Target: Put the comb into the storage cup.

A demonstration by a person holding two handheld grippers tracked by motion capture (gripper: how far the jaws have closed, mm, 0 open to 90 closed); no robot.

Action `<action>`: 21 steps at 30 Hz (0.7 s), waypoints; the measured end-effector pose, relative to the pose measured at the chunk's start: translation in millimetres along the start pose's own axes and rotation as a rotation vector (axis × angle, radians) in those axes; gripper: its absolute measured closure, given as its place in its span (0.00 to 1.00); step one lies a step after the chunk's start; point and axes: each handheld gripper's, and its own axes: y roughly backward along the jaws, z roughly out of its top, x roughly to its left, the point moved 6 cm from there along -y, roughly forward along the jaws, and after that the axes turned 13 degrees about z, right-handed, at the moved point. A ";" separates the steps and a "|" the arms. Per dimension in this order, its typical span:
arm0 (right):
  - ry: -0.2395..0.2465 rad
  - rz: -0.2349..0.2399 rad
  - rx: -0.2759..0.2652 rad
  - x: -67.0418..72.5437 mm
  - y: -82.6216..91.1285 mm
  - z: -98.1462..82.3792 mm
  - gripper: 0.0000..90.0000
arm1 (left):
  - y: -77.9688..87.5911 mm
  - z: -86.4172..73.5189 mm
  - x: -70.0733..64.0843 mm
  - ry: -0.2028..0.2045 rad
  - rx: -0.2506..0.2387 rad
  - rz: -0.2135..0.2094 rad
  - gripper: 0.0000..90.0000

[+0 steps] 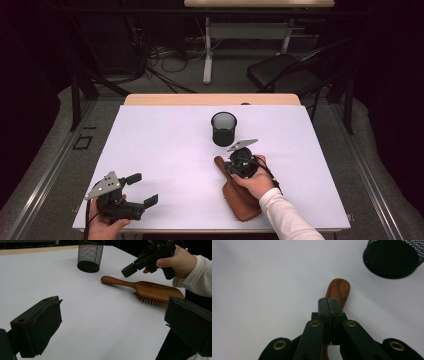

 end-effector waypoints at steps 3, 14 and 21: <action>0.014 0.001 0.013 1.2 -7.2 1.1 1.00 | 0.3 -0.1 0.5 0.003 -0.002 0.002 0.01; 0.036 0.010 0.051 1.8 -22.1 0.3 1.00 | -0.5 -0.8 0.6 0.002 0.001 0.004 0.01; 0.030 0.003 0.079 -1.2 -25.8 -2.9 1.00 | -0.4 -0.9 0.3 0.001 0.002 0.002 0.01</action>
